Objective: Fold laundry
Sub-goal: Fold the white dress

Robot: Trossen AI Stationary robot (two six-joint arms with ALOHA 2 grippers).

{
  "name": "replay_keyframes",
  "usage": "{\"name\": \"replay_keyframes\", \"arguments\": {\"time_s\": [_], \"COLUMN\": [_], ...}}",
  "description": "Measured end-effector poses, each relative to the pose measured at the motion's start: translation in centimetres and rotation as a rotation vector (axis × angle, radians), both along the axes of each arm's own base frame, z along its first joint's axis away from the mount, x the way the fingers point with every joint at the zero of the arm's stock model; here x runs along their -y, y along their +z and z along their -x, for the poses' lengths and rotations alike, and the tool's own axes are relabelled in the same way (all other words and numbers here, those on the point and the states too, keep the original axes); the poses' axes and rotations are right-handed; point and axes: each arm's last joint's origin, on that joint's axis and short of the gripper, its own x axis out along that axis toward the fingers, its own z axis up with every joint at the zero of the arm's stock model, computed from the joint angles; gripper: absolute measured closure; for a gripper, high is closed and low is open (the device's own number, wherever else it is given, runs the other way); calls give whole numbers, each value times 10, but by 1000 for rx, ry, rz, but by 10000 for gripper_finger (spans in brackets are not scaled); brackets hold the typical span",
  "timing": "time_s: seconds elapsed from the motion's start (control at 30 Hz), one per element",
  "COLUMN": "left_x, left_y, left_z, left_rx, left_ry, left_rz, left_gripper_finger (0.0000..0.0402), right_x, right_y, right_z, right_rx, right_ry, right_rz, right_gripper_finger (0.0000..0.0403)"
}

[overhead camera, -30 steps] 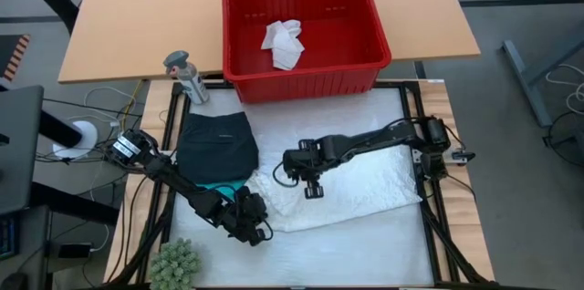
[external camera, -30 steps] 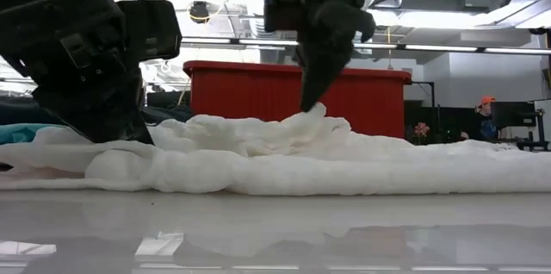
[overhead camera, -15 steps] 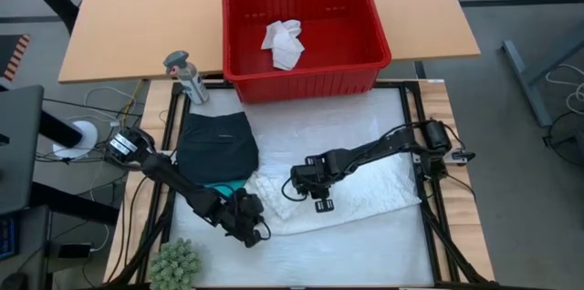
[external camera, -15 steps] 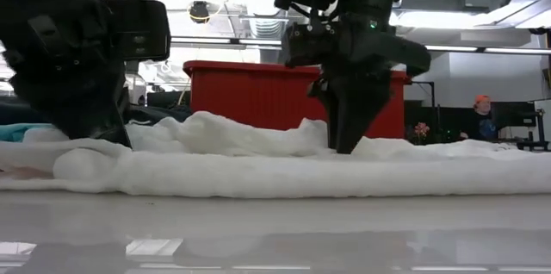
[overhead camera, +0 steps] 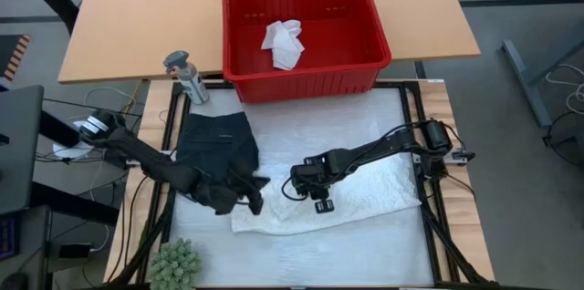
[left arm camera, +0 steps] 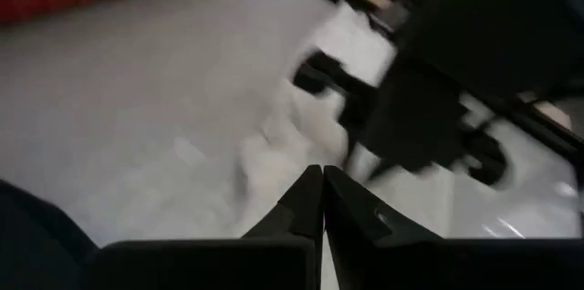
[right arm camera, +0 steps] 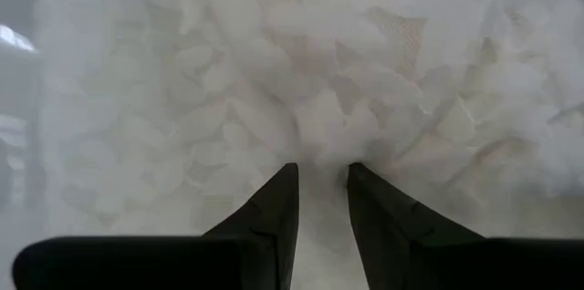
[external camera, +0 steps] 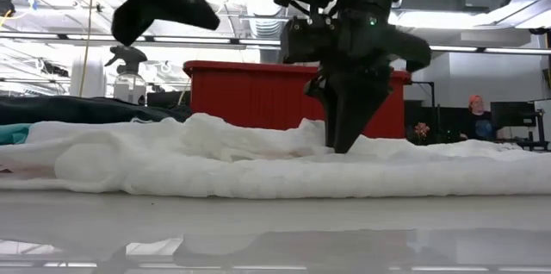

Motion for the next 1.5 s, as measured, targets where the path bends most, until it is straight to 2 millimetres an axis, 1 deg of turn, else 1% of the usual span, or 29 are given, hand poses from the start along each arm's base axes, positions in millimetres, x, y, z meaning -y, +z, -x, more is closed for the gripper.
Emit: {"name": "replay_keyframes", "arguments": {"time_s": [0.07, 0.13, 0.23, 0.3, 0.43, 0.5, 0.63, 0.7, 0.73, 0.8, 0.87, 1.0, 1.13, 1.33, 1.4, 1.5], "left_x": [-2, -3, -1, 1, 3, 5, 7, 6, 6, 5, 6, 7, 10, 13, 13, 13], "left_y": [-2, -10, -33, -50, -79, -89, -103, -106, -107, -109, -111, -112, -112, -113, -113, -114], "left_z": [-6, -19, -41, -50, -55, -57, -55, -53, -52, -50, -48, -46, -45, -41, -41, -41], "left_rx": [19, 23, 3, -18, -109, -145, -239, -278, -295, -330, -351, -373, -382, -407, -406, -408], "left_ry": [28, -15, -131, -168, -175, -203, -267, -271, -269, -273, -278, -286, -302, -313, -311, -312], "left_rz": [-29, -11, 13, 39, 100, 115, 130, 128, 125, 122, 125, 120, 125, 120, 123, 128], "left_gripper_finger": [401, 401, 401, 401, 401, 401, 401, 402, 402, 402, 401, 401, 401, 401, 401, 401], "right_x": [0, 0, 0, 2, 9, 13, 28, 38, 44, 54, 59, 61, 63, 84, 90, 98], "right_y": [5, 11, 19, 26, 49, 59, 76, 82, 82, 71, 54, 30, 8, -23, -28, -28], "right_z": [1, 2, 4, 10, 25, 32, 43, 46, 48, 53, 58, 67, 75, 92, 96, 101], "right_rx": [13, 30, 48, 31, 19, 25, 71, 128, 149, 140, 109, 105, 59, -23, -22, -23], "right_ry": [-5, -6, -15, -29, -53, -67, -132, -168, -189, -231, -263, -291, -297, -420, -453, -483], "right_rz": [-21, -26, -32, -33, -30, -12, 122, 137, 132, 105, 73, 37, 46, 67, 62, 59], "right_gripper_finger": [281, 281, 281, 281, 281, 281, 283, 286, 288, 293, 301, 317, 327, 329, 329, 329]}}
